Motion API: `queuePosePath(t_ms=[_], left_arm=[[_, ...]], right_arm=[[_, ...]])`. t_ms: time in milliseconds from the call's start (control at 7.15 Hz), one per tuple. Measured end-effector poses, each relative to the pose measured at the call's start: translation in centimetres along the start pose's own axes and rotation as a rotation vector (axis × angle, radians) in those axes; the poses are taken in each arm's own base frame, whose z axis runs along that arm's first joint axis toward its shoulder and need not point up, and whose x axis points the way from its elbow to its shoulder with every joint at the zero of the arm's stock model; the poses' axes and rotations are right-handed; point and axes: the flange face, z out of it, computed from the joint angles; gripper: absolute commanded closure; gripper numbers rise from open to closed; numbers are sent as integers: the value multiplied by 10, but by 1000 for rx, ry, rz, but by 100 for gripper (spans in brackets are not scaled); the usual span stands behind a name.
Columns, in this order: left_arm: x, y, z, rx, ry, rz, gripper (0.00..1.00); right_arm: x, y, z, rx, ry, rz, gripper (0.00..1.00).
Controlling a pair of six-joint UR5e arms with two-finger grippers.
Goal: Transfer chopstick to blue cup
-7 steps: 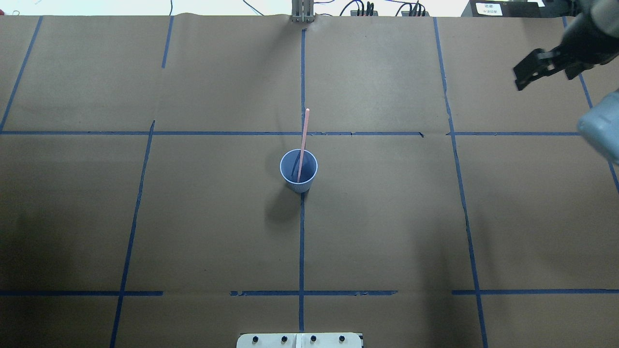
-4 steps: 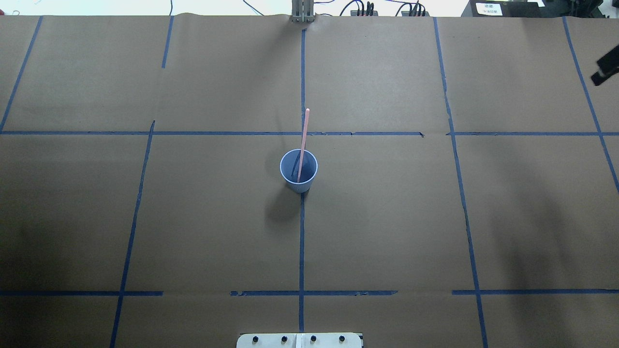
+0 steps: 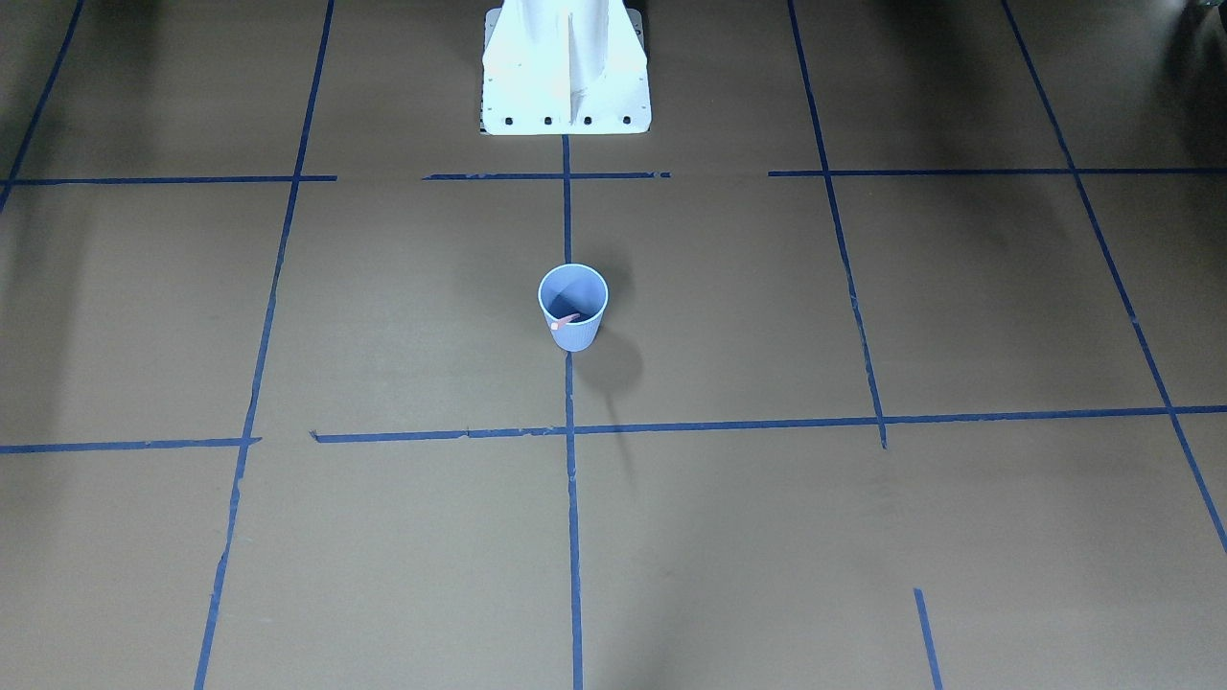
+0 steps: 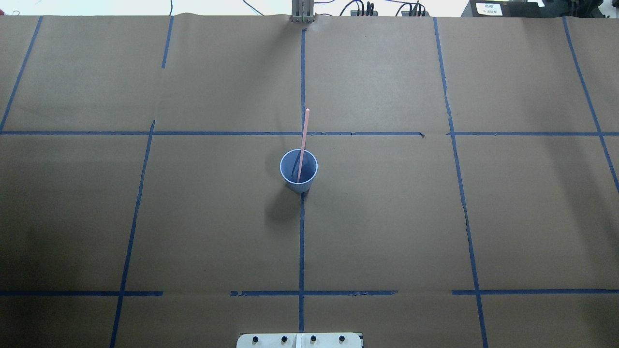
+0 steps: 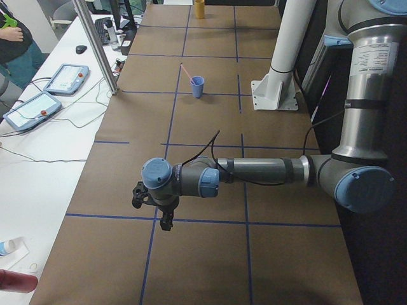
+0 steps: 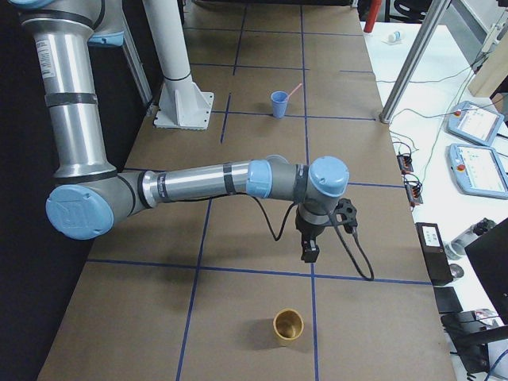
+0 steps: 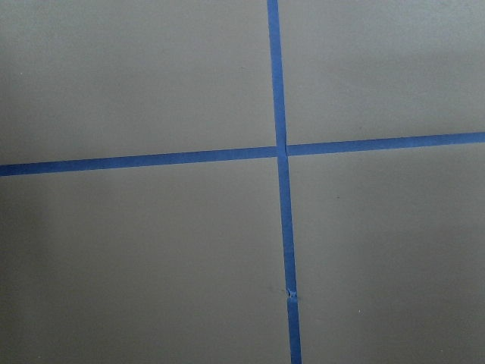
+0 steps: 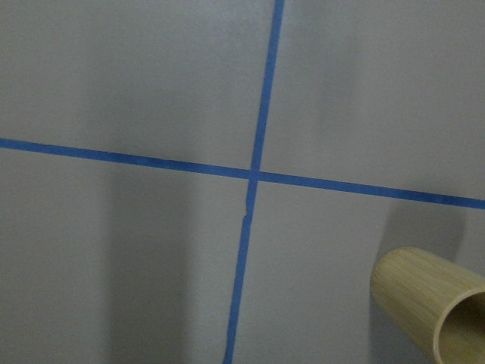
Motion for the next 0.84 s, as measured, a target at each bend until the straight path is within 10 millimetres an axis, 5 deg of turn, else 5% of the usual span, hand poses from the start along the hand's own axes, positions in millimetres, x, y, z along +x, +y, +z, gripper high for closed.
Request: queuePosePath(t_ms=[280,839], left_arm=[[1,2,-1,3,1,2,0],[1,2,0,0,0,2,0]], right_arm=[[38,38,41,15,-12,19,0],[41,61,55,54,-96,137,0]])
